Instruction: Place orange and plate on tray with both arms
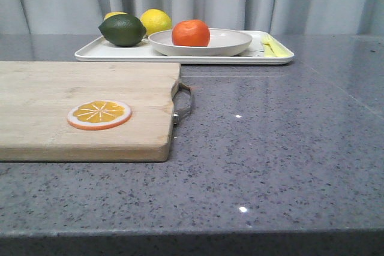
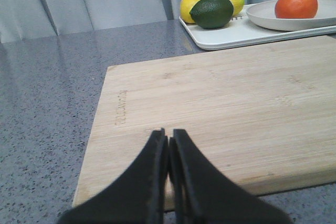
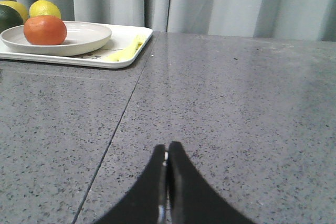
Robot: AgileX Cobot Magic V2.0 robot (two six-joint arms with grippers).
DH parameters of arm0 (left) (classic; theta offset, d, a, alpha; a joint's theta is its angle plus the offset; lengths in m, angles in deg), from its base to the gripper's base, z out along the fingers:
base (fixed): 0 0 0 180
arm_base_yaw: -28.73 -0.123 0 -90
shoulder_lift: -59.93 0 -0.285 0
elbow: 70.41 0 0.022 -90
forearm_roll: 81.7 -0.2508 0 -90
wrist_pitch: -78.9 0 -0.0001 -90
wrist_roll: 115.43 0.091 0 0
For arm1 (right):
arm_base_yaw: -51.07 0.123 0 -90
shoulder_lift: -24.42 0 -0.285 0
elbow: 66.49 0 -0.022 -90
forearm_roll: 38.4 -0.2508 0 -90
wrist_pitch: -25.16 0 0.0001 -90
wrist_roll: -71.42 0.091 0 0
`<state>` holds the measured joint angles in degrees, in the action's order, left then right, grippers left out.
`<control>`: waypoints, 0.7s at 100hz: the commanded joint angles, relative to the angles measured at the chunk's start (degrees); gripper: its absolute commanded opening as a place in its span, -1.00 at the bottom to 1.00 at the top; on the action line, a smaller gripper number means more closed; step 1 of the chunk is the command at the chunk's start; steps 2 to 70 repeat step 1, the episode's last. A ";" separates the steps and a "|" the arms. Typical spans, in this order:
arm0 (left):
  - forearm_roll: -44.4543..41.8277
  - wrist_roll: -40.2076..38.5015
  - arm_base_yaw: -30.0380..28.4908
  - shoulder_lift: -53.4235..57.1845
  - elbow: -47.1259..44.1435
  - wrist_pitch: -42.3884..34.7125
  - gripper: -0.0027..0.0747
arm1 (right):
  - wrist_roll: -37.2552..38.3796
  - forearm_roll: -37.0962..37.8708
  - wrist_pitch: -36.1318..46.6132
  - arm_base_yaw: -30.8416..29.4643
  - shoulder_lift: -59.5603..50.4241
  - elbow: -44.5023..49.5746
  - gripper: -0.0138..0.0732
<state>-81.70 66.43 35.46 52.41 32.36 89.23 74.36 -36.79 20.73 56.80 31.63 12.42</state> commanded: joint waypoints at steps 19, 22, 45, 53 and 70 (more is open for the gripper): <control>0.00 -0.51 -0.12 1.86 -0.54 -5.02 -0.98 | 0.12 0.84 4.74 0.07 -0.72 -1.32 -0.92; 0.00 -0.51 -0.12 1.86 -0.54 -5.02 -0.98 | 0.12 0.84 4.74 0.07 -0.72 -1.32 -0.92; 0.00 -0.51 -0.12 1.86 -0.54 -5.02 -0.98 | 0.12 0.84 4.74 0.07 -0.72 -1.32 -0.92; 0.00 -0.51 -0.12 1.86 -0.54 -5.02 -0.98 | 0.12 0.84 4.74 0.07 -0.72 -1.32 -0.92; 0.00 -0.51 -0.12 1.86 -0.54 -5.02 -0.98 | 0.12 0.84 4.74 0.07 -0.72 -1.32 -0.92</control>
